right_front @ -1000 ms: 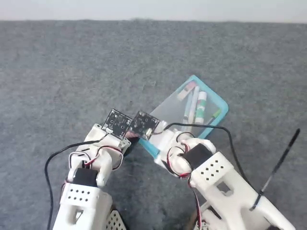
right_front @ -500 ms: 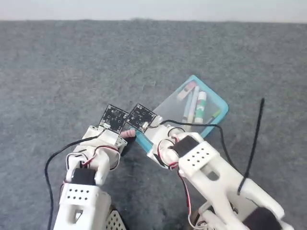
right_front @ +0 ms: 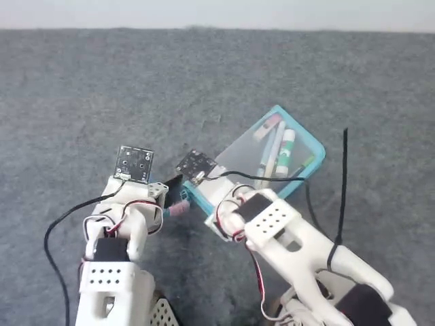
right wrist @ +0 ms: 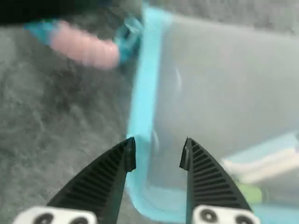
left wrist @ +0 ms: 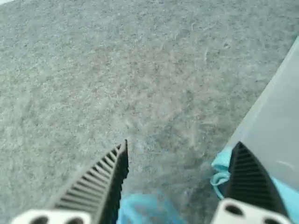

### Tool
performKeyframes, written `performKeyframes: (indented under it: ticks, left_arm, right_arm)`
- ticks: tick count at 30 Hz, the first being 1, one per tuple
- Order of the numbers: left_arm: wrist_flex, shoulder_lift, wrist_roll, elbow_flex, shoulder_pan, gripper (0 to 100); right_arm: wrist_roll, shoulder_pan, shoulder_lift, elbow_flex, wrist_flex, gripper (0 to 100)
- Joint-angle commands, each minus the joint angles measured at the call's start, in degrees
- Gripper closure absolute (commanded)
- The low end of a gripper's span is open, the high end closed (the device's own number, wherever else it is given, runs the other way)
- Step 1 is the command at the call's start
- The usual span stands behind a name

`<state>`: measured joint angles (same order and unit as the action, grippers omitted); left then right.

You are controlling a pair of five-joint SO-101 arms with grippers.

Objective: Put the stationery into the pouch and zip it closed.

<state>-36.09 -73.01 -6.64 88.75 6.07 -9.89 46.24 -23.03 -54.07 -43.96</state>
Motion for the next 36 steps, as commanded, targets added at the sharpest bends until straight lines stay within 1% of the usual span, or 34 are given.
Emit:
performKeyframes:
  ticks: [1, 4, 9, 14, 16, 19, 22, 26, 29, 33, 35, 36]
  left_arm:
    - [1.9, -0.9, 1.0, -3.1, -1.6, 68]
    - [1.9, -1.2, 1.0, -3.1, -1.2, 68]
    - [1.9, -1.2, 1.0, -3.1, -1.2, 68]
    - [1.9, -1.3, 1.0, -3.4, -1.1, 68]
    - [2.2, -1.3, 1.1, -4.0, 0.4, 68]
    - [1.9, -1.3, 2.1, -7.1, 4.9, 68]
    - [1.9, -1.4, 6.1, -8.9, 9.0, 68]
    - [1.1, -4.6, 6.5, -9.0, 10.2, 68]
    - [-4.8, -12.6, 6.6, -9.0, 9.1, 68]
    - [-16.0, -27.3, 6.3, -7.9, 4.6, 68]
    - [-18.8, -33.1, 6.2, -6.0, 3.3, 68]
    - [-18.5, -32.6, 6.2, -5.2, 3.6, 68]
  right_arm:
    - [0.7, 1.2, -0.1, 0.2, 4.6, 83.7]
    - [0.6, -1.5, 2.8, 0.3, 6.5, 83.7]
    - [0.6, -10.9, 8.5, 4.6, 6.8, 83.7]
    - [0.5, -17.5, 15.8, 10.1, 6.7, 83.7]
    - [0.5, -19.6, 17.6, 11.4, 6.5, 83.7]
    - [0.5, -21.6, 17.2, 12.7, 1.9, 83.8]
    - [0.6, -22.5, 13.4, 13.4, -4.3, 87.9]
    - [0.6, -24.1, 4.0, 12.3, -8.7, 99.6]
    - [0.7, -27.5, -5.0, 7.6, -8.0, 98.0]
    - [0.7, -32.5, -17.0, -2.0, -4.0, 98.9]
    - [0.6, -34.6, -22.7, -6.5, -2.8, 98.9]
    - [0.4, -35.5, -25.6, -8.5, -2.2, 98.9]
